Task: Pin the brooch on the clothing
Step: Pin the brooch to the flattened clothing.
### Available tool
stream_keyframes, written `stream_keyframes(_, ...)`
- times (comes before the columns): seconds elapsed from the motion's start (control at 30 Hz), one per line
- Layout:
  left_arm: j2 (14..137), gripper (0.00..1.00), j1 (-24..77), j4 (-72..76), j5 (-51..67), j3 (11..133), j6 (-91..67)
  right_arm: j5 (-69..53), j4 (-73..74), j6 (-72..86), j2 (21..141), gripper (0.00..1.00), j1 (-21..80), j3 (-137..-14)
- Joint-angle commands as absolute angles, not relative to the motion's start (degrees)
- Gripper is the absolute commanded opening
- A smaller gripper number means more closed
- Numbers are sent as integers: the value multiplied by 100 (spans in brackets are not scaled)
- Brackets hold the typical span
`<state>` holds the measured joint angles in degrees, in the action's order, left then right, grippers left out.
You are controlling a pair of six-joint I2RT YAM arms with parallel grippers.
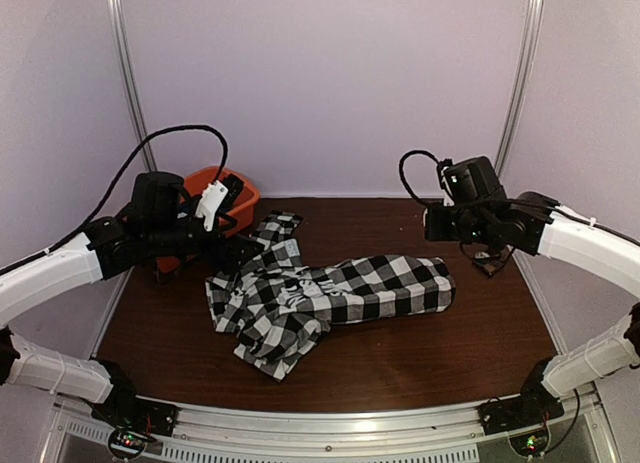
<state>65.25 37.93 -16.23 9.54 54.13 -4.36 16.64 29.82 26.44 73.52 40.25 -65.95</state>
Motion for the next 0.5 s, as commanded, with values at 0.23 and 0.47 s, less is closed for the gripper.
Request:
stream_keyframes(0.23,6790,98,4316,-1814,-77,5758,532,2263,3846,2343,7978,0,4956,-7180)
stream_keyframes(0.47,7409,98,5306,-2445,-968,6515,1380,2285,3819,2430,8683,0,5533,-7907)
